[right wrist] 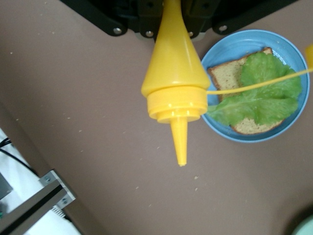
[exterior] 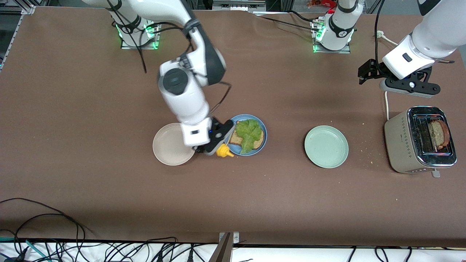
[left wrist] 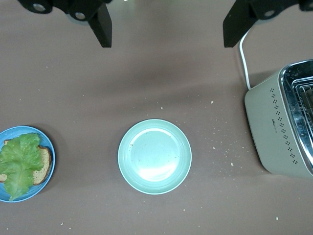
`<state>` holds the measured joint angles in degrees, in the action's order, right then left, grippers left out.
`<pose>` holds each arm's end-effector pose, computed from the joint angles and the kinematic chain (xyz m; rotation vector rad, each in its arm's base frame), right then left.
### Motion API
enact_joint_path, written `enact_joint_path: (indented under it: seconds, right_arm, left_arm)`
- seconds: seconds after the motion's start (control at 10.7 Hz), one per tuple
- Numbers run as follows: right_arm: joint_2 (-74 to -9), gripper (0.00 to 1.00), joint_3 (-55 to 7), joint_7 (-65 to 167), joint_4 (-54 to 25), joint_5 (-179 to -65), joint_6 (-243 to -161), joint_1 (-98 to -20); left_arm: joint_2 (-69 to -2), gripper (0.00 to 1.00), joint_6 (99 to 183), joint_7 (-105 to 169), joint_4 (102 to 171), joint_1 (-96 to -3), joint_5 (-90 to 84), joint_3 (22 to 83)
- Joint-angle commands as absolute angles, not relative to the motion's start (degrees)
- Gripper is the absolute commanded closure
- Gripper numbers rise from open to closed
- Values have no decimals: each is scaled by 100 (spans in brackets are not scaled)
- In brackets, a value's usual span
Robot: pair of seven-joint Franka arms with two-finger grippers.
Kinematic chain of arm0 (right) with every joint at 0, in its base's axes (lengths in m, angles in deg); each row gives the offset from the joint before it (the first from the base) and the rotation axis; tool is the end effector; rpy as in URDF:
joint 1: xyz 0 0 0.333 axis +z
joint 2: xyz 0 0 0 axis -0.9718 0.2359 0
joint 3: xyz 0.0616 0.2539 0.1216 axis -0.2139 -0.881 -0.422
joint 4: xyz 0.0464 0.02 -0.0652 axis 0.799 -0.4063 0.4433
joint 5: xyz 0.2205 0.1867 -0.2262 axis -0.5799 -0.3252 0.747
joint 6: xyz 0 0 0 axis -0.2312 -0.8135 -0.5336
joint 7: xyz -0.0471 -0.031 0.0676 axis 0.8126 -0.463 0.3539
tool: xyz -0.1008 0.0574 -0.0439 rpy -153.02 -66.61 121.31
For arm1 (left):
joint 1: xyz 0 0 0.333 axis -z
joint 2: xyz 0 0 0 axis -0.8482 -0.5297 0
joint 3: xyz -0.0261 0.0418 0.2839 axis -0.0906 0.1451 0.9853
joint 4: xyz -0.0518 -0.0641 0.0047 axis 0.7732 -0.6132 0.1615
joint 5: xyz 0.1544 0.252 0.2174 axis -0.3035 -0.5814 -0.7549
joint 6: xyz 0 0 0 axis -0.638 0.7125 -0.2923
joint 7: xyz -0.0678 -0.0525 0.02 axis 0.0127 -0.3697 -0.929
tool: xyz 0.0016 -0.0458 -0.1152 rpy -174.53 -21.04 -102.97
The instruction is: Make sandwich in blue plate with both arms
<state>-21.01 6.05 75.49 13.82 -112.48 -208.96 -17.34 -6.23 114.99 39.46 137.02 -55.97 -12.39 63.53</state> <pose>0.5920 0.4195 0.3612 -2.7643 -1.3653 -0.4052 0.4974 -0.0815 0.5343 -3.1070 0.2815 0.1561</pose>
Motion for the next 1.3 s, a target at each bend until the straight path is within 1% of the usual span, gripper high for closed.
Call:
enact_joint_path:
  seconds: [0.0, 0.28, 0.65, 0.84, 1.21]
  right_arm:
    - [-1873, 100, 755, 6954, 1264, -10152, -20973, -1098]
    - [-1715, 100, 755, 6944, 825, -8932, -20929, -395]
    - [-1214, 100, 755, 6936, 745, -7840, -20754, 177]
    - [-1046, 100, 755, 6936, 754, -7523, -20631, 318]
    - [-1054, 100, 755, 6944, 754, -7329, -20507, 363]
  left_arm:
    - [-616, 0, 11389, 3984, 13621, -5608, -1133, 6372]
    - [-616, 0, 11389, 3984, 13621, -5608, -1142, 6373]
    - [-616, 0, 11389, 3984, 13621, -5634, -1142, 6373]
    - [-616, 0, 11389, 3984, 13621, -5635, -1142, 6373]
    - [-625, 0, 11389, 3993, 13621, -5678, -1168, 6381]
